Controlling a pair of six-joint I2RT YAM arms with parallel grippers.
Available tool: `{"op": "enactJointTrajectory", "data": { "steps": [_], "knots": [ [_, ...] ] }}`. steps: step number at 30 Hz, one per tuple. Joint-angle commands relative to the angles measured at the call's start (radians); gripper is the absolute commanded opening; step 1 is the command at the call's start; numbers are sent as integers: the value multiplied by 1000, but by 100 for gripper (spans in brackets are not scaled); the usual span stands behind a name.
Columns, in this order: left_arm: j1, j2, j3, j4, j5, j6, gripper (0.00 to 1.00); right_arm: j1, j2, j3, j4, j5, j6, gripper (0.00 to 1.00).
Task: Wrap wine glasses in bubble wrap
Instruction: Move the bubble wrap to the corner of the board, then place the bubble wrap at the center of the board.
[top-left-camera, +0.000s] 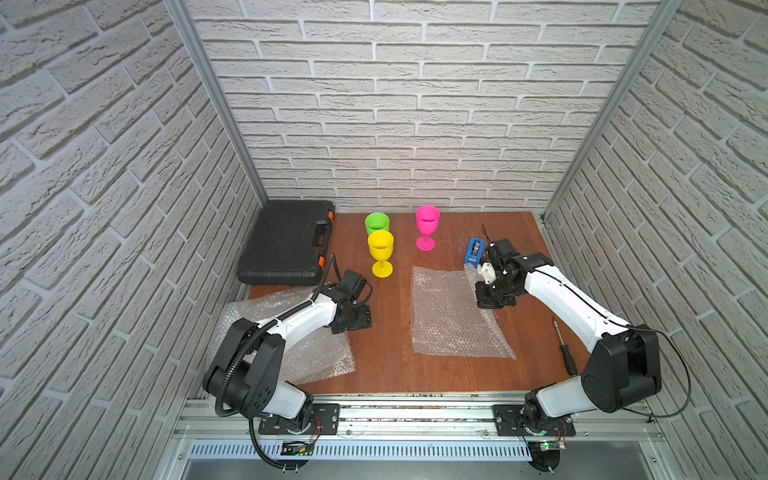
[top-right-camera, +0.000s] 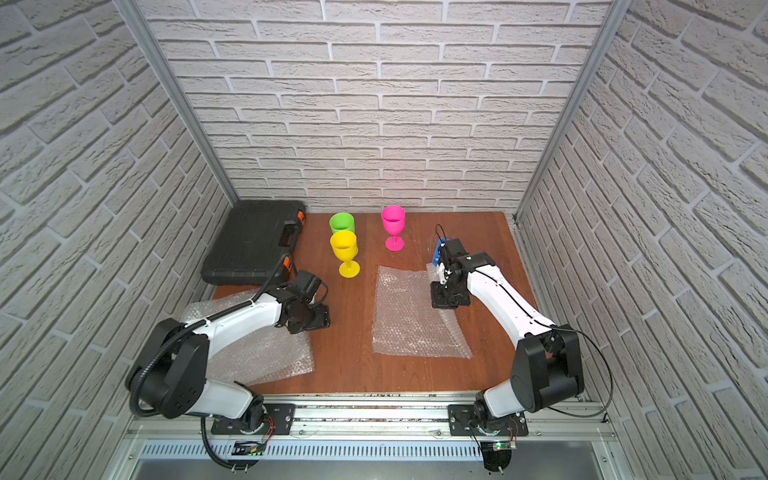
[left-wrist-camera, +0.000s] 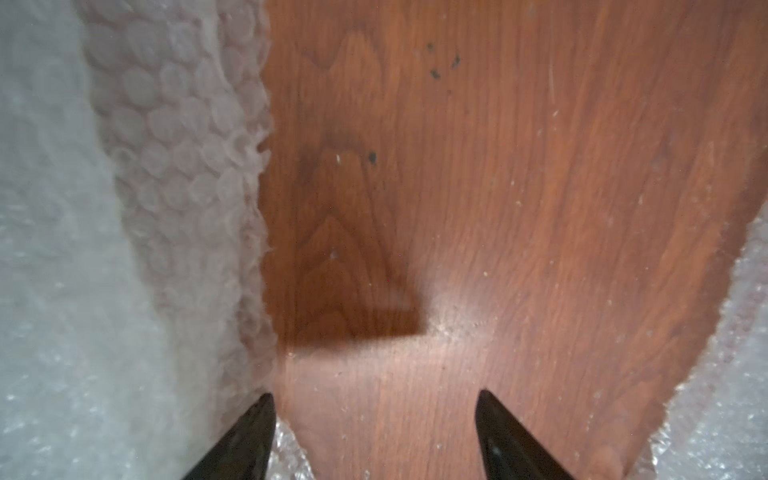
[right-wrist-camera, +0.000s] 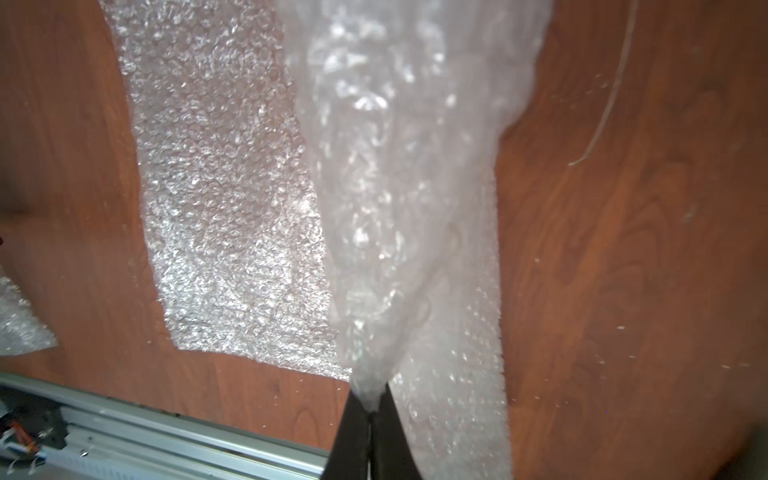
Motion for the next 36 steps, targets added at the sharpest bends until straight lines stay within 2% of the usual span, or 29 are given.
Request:
{"op": "enactJointTrajectory", "data": {
  "steps": [1,3,5,9,11,17,23,30,34,36],
  "knots": [
    [2,-17,31,-23,39,28,76,4,-13,-33,66,-174,27,3],
    [-19,-28,43,14,94,15,78,6,-12,-42,72,-168,33,3],
    [-47,-26,59,55,140,-6,78,8,-17,-40,51,-101,36,3],
    [-129,31,134,101,165,-46,77,8,-43,-25,-23,181,39,3],
    [-168,82,179,119,169,-51,76,8,-51,-24,-41,262,37,3],
    [-241,287,332,163,175,-43,73,8,-47,-29,-20,238,30,3],
    [-274,470,495,69,163,14,70,9,-42,-26,-16,220,26,3],
    [-275,507,489,137,254,7,41,8,-49,-27,-12,216,27,2],
    [-259,503,476,152,298,2,14,8,-50,-23,-6,206,28,3],
    [-248,476,460,149,300,4,5,8,-51,-20,-1,197,30,3]
  ]
}}
